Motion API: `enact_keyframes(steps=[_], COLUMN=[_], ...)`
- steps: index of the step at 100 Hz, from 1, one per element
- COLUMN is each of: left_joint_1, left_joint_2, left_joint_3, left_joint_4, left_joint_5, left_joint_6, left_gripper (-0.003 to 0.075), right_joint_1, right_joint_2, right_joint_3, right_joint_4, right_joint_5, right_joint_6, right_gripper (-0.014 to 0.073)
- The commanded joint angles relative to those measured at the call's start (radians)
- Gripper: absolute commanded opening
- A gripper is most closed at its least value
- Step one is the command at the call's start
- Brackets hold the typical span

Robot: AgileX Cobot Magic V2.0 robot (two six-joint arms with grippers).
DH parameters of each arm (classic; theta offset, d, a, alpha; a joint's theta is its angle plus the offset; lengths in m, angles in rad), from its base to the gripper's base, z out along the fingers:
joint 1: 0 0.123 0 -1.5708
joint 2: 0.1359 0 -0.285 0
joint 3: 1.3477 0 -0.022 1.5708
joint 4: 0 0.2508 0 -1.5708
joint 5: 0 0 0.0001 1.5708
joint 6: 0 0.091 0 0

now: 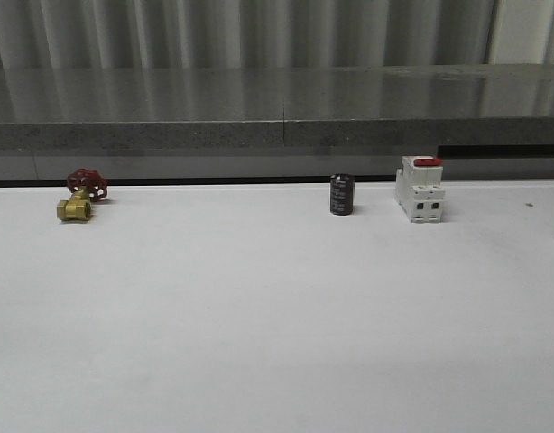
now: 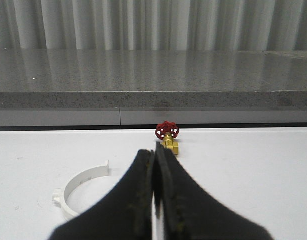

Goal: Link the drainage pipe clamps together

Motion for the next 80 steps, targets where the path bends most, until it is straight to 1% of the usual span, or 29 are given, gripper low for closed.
enact_keyframes(steps=[1, 28, 35, 43, 50, 55, 64, 80], left_joint_1=[0.003, 0.003, 0.003, 0.003, 0.003, 0.003, 0.003, 0.003], left_joint_2=[-0.028, -0.028, -0.028, -0.028, -0.022, -0.008, 0.053, 0.251], left_joint_3=[0.045, 0.045, 0.045, 0.028, -0.008, -0.05, -0.161, -0.396], left_joint_4=[-0.001, -0.001, -0.001, -0.02, -0.042, -0.061, -0.102, -0.105], left_joint_5=[-0.084, -0.084, -0.107, -0.121, -0.098, -0.059, 0.078, 0.327], left_joint_6=[-0.001, -0.001, -0.001, -0.001, -0.001, -0.001, -0.001, -0.001], left_gripper=[-0.0021, -0.0021, -0.0021, -0.0021, -0.0021, -0.0021, -0.0021, -0.0021], right_joint_1=[-0.006, -0.006, -0.006, -0.006, -0.006, -0.006, -0.001, -0.001], right_joint_2=[-0.019, -0.019, -0.019, -0.019, -0.019, -0.019, -0.019, -0.019], right_joint_3=[-0.017, -0.017, -0.017, -0.017, -0.017, -0.017, -0.017, -0.017], right_joint_4=[-0.01, -0.01, -0.01, -0.01, -0.01, -0.01, -0.01, -0.01], right_joint_5=[-0.084, -0.084, -0.084, -0.084, -0.084, -0.084, -0.083, -0.083], right_joint_6=[-0.003, -0.003, -0.003, -0.003, -0.003, -0.003, -0.003, -0.003], right_gripper=[-0.0067, -0.0067, -0.0067, -0.0067, -0.0067, -0.0067, -0.0067, -0.0067])
